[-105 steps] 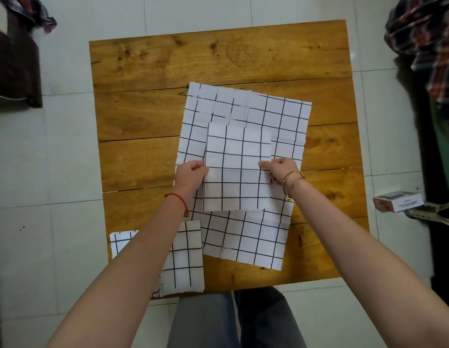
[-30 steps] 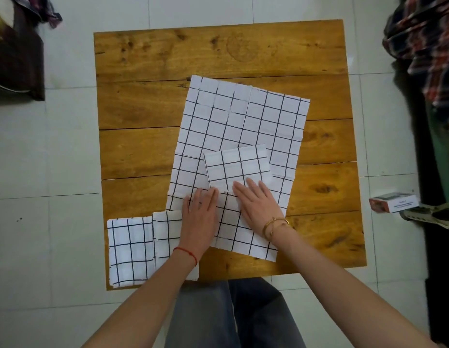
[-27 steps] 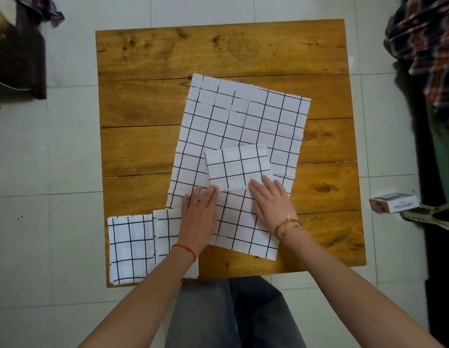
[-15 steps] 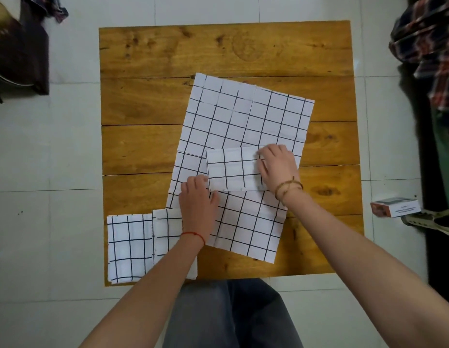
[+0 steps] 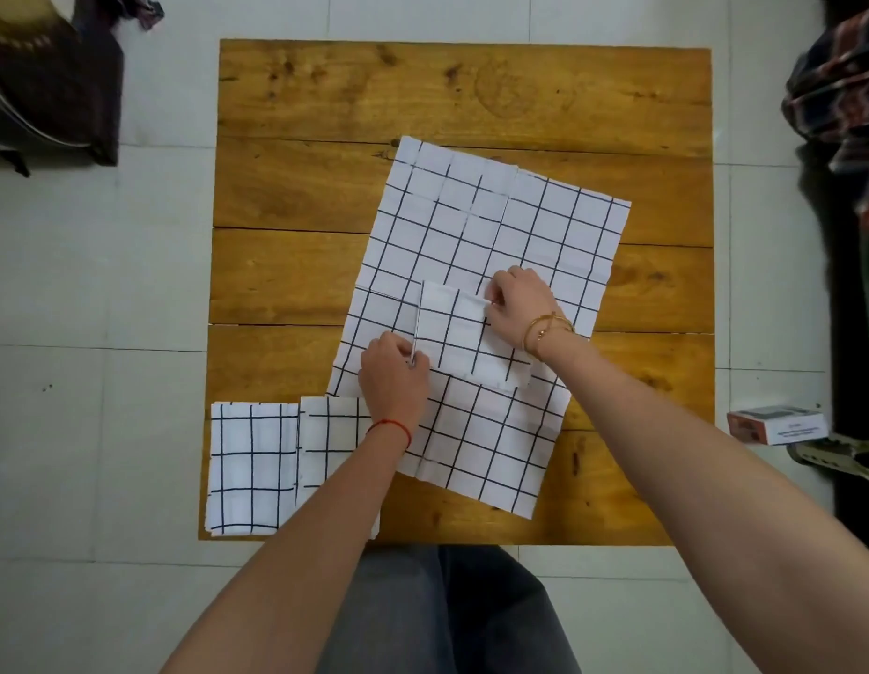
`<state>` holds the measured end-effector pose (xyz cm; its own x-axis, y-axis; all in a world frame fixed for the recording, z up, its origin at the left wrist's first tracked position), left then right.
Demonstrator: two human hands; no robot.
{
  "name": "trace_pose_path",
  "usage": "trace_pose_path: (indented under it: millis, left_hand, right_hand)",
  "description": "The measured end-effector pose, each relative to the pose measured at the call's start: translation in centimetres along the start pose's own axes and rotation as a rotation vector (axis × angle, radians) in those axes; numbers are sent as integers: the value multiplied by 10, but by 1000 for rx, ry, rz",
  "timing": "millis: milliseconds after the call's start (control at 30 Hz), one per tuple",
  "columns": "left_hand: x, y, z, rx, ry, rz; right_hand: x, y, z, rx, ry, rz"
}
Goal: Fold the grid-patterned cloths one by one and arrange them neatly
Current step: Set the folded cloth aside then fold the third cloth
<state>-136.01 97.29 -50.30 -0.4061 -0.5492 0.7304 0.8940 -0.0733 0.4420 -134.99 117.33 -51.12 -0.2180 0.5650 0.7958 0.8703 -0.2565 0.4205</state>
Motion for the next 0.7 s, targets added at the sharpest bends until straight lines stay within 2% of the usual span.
trace_pose_path:
  millis: [67,200,267,333,400,533,700]
  left_hand:
    - [7,2,-1,113,264,-18]
    - [13,3,-4,367,861,-95]
    - [12,7,-1,422,1022,-157]
    - [10,11,-1,398,974,-222]
    - [12,13,-4,339,868,-240]
    - [33,10,-15,237,734,-143]
    - [75,-17,-48,123,495,-48]
  right_hand:
    - [10,12,2,-89,-323,1]
    - [18,37,-3,-257,-808,12]
    - [11,47,-9,-331,-1033,19]
    - [-2,56,-14,-421,-1183,43]
    - [-16,60,-19,-474,-1179,83]
    - [-31,63,-36,-461,-996,167]
    - [-39,48,-79,-340,-802,168]
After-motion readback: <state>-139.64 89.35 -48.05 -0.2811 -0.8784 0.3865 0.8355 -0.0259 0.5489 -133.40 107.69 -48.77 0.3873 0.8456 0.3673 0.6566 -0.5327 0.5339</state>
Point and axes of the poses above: each hand's wrist, its own y-axis away from the middle knuckle, its own x-axis out of the back of the hand, z = x × y, the point moved 5 cm from there along -y, towards the middle knuckle, and after that the axes turned 2 degrees about x, right-handed, at the moved point
